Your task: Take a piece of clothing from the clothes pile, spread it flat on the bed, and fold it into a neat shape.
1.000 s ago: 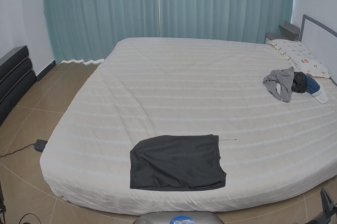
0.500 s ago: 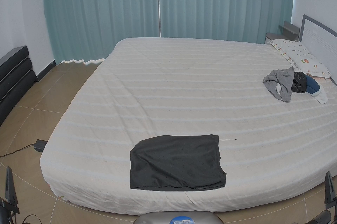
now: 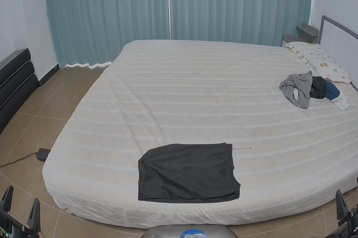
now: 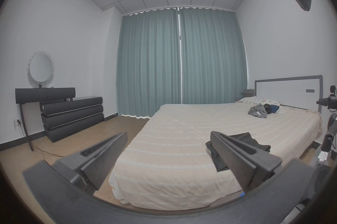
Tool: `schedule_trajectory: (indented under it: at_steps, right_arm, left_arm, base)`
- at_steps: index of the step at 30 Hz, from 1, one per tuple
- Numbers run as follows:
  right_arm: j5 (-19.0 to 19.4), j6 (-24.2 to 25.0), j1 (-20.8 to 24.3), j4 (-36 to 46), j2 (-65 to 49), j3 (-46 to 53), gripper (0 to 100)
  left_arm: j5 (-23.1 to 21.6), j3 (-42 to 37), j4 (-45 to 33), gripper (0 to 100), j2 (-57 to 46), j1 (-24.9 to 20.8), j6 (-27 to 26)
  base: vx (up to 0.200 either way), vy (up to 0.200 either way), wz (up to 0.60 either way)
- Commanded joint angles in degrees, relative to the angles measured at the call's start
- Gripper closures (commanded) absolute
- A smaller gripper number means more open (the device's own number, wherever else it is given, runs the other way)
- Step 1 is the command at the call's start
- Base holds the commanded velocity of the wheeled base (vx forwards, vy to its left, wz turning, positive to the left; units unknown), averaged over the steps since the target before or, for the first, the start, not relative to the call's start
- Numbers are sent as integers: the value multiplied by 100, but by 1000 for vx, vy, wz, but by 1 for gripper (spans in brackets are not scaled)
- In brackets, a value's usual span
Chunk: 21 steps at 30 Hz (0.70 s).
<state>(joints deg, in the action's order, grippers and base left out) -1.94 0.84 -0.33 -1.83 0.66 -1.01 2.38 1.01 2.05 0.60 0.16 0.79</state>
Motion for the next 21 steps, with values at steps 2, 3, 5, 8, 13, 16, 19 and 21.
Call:
schedule_trajectory:
  at_steps: [2, 3, 5, 8, 13, 16, 19, 21]
  right_arm:
    - [176, -269, -11, 209, -39, 84, 0]
    - [255, -330, -11, 200, -39, 84, 0]
    - [414, -392, -2, 192, -39, 84, 0]
    - [422, -383, -2, 174, -39, 92, 0]
    - [440, -269, -2, 174, -48, 101, 0]
    - [414, -128, -2, 183, -48, 101, 0]
    - [414, -119, -2, 183, -48, 101, 0]
    - [414, -154, -2, 183, -39, 101, 0]
  left_arm:
    - [-220, -92, -222, 0, -42, -7, -158]
    - [-290, -92, -222, 0, -42, -7, -211]
    - [-431, -92, -231, 0, -42, -7, -185]
    - [-431, -92, -240, 0, -42, 2, -158]
    - [-431, -92, -231, 0, -51, 2, -176]
    - [-422, -84, -231, 0, -51, 2, -150]
    - [-431, -84, -231, 0, -60, 2, -132]
    - [-431, -92, -222, 0, -60, 2, -132]
  base:
    - [0, 0, 0]
    - [0, 0, 0]
    - [0, 0, 0]
    - [0, 0, 0]
    - [0, 0, 0]
    - [0, 0, 0]
    - [0, 0, 0]
    - [0, 0, 0]
